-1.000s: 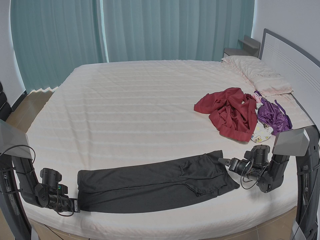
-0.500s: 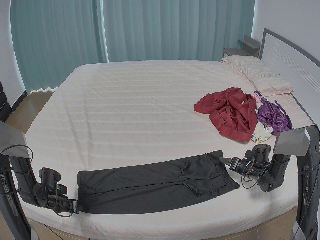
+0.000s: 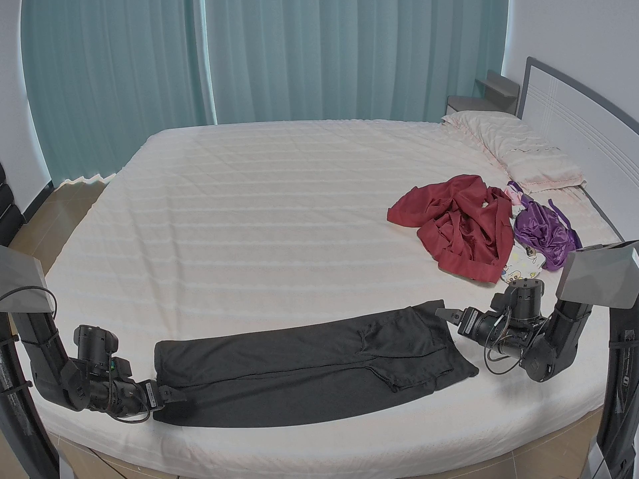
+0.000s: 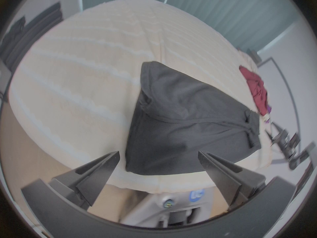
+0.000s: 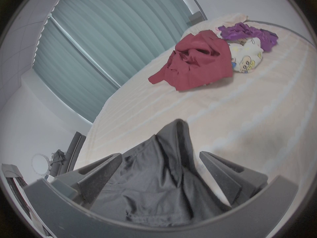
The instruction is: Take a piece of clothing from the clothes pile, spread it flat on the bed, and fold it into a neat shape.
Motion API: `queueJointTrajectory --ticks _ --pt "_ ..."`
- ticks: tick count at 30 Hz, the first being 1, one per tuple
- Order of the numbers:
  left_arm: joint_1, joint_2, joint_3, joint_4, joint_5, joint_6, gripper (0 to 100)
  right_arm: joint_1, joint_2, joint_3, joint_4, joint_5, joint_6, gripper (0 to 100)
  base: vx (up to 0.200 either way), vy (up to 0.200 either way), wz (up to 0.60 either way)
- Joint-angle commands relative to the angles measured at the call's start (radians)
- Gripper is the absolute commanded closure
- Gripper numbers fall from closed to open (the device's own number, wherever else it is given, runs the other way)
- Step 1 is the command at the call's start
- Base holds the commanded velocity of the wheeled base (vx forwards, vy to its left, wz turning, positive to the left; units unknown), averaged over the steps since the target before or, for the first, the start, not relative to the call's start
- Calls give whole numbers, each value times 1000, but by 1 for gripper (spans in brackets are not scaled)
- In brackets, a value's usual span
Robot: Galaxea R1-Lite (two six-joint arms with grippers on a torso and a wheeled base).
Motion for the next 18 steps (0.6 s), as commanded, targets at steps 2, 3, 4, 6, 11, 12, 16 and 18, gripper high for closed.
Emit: queueJointTrajectory --ticks 2,3,4,6,11,12,16,18 --pt "-36 -13 26 -49 -91 -142 0 91 -30 94 23 -42 126 0 0 0 0" --pt "-36 -13 27 -52 -92 -153 0 97 -30 100 23 -48 142 0 0 0 0" --pt "-42 -10 31 -65 -94 -175 0 108 -30 106 24 -59 185 0 0 0 0" --pt "-46 -7 40 -106 -97 -210 0 123 -14 105 24 -82 225 0 0 0 0" --pt "-52 5 63 -183 -92 -227 0 125 50 76 29 -115 228 0 0 0 0" --pt "-52 5 63 -183 -92 -227 0 125 52 76 27 -119 228 0 0 0 0" --pt "-56 11 61 -189 -91 -227 0 120 58 76 35 -148 228 0 0 0 0" --pt "-56 13 61 -189 -91 -225 0 120 59 76 41 -149 228 0 0 0 0"
